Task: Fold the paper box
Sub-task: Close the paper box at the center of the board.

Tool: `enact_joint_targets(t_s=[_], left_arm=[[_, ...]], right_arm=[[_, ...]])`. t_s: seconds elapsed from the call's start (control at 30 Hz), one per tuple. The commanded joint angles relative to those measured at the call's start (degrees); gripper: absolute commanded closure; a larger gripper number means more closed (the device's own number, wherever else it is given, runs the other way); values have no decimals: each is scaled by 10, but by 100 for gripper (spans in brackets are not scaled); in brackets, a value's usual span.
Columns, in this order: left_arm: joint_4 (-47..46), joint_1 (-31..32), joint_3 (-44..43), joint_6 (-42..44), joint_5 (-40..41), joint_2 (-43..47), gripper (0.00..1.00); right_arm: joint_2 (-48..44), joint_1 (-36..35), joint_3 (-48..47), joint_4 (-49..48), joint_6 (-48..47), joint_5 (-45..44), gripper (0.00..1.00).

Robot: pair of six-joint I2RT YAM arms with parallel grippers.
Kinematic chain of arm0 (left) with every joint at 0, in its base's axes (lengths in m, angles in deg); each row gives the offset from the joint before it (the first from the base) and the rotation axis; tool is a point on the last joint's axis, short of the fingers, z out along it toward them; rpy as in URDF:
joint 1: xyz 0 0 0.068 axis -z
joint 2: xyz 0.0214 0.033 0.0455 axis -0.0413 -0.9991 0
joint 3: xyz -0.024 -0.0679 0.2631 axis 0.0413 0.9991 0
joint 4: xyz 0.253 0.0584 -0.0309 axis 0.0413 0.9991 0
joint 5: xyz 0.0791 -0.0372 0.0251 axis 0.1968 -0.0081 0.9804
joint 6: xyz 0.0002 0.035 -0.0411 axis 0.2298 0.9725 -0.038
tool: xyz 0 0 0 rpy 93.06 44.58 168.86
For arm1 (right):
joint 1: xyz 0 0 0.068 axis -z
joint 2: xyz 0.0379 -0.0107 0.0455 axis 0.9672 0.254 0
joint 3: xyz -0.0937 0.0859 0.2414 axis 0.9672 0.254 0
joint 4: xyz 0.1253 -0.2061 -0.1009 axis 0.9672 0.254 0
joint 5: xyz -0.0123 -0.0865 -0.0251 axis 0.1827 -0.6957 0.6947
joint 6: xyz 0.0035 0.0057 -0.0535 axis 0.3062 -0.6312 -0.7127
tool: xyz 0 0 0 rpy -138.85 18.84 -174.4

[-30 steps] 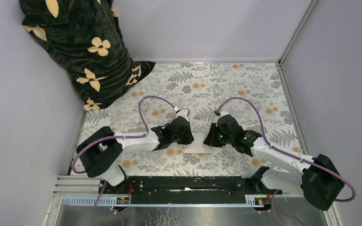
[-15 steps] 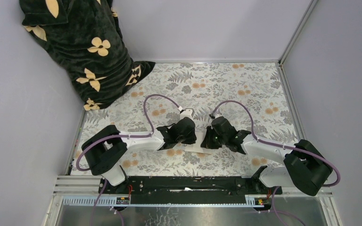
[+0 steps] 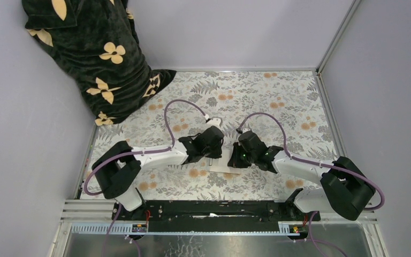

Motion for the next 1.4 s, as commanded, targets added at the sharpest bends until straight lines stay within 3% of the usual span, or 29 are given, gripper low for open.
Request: enact_joint_targets(t_s=[0.0,0.6,1.0,1.23,1.37], left_arm=[[15,-23,-34,38,10,-12,77],[-77,14,7,49,-24,-89,77],[-81,27,63,3,10,-78,77],[-68,27,64,-17,29,-80,77],[-68,27,67,-19,31,-78,75]], right_arm=[[15,-3,-6,56,-26,-49,97],[52,-3,-26,48,-70,-43,93],[-187,-3,-18,133,-47,-87,77],[-294,-3,108,77,94,-26,77],[-325,-3,139,101,103,-72,73]])
